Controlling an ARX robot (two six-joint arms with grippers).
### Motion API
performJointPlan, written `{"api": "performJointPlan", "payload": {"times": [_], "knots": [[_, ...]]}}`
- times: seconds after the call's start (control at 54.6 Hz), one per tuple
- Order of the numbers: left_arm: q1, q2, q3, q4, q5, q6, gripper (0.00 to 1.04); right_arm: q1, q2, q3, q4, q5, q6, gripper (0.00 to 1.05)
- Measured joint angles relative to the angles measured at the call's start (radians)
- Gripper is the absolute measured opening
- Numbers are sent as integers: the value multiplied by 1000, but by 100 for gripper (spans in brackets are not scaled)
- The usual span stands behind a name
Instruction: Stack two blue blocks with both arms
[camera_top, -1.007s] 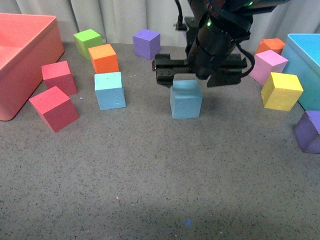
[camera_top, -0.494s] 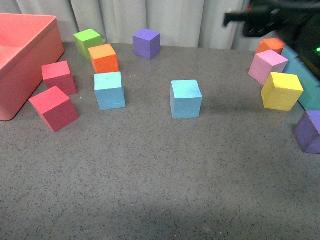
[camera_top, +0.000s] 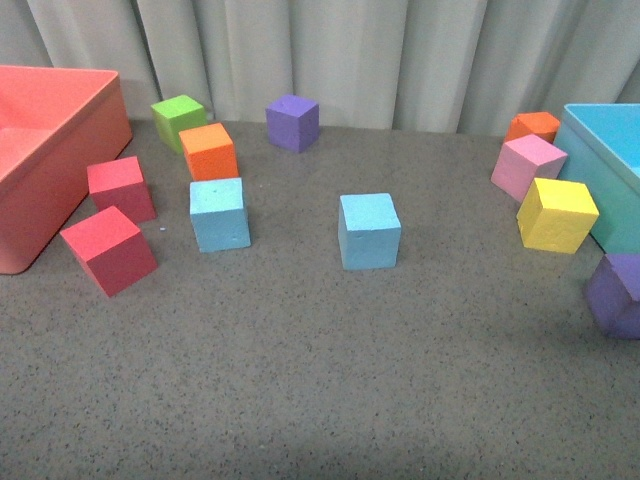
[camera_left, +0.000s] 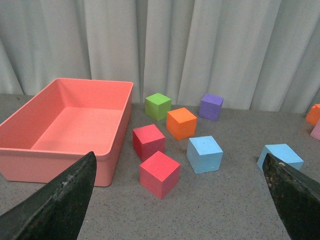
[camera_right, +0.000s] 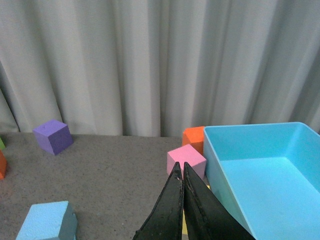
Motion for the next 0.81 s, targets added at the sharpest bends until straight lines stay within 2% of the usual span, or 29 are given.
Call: {"api": "performJointPlan", "payload": {"times": [0.403,0.458,0.805], "knots": [[0,0,0,0,0,0,98,-73,-325,-198,-143,-72,0,1],[0,0,0,0,0,0,98,-121,-392,-222,-187,-136,0,1],[0,0,0,0,0,0,98,-147,-679,-284,-408,-145,0,1]]}}
